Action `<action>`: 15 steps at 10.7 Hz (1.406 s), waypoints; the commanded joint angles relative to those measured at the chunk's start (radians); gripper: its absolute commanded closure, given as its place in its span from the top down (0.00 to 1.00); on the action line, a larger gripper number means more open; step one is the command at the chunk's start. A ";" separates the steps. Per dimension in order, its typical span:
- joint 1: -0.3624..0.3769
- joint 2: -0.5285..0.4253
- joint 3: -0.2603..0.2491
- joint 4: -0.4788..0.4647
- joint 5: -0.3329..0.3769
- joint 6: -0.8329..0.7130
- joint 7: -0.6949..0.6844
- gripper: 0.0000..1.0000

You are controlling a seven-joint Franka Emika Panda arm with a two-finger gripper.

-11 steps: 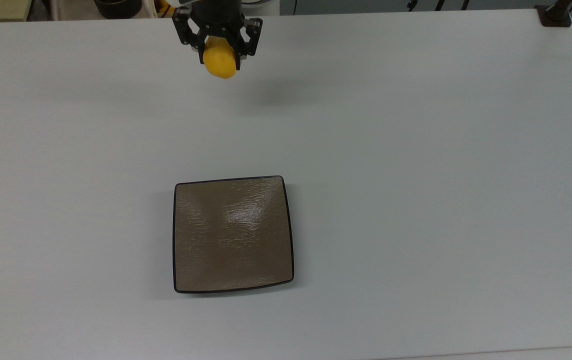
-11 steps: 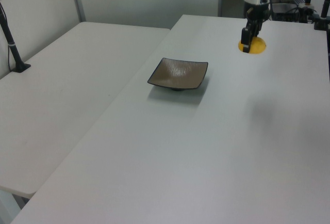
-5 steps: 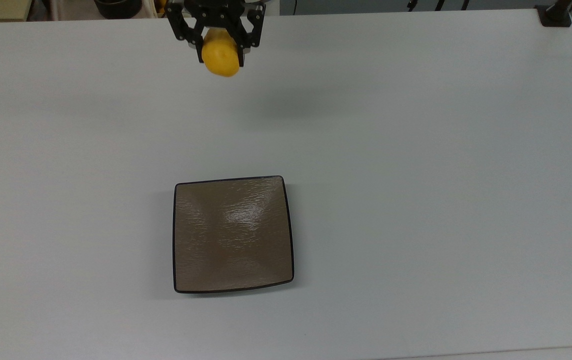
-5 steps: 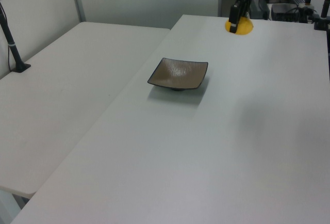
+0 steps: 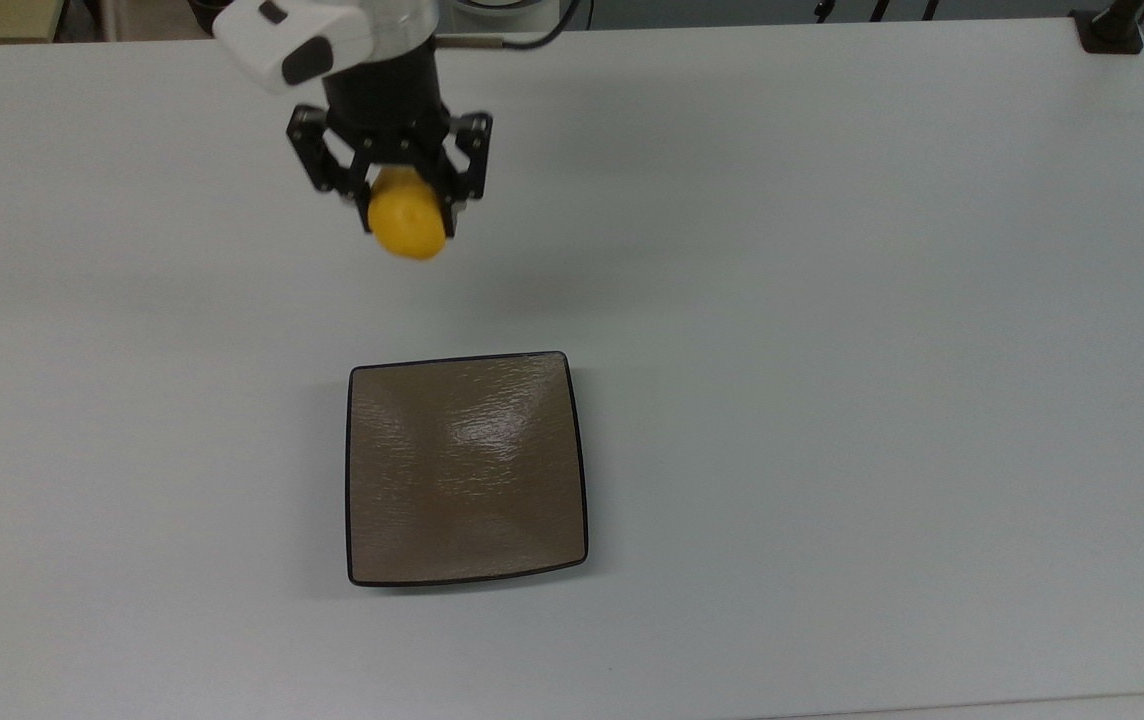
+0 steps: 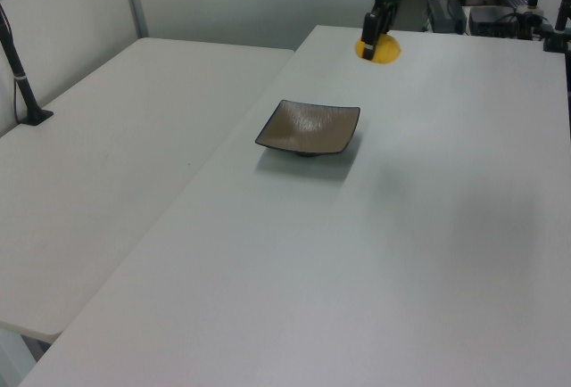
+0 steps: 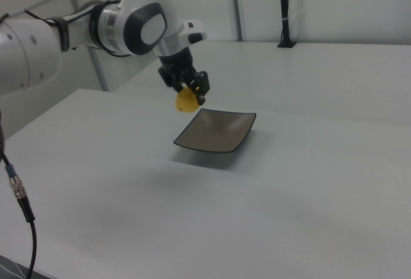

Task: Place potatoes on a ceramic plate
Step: 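Lift the potato and carry it over the ceramic plate, then lower the potato onto the plate and open the gripper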

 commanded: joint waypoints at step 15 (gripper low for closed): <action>0.047 0.431 0.009 0.032 0.008 0.759 -0.121 0.66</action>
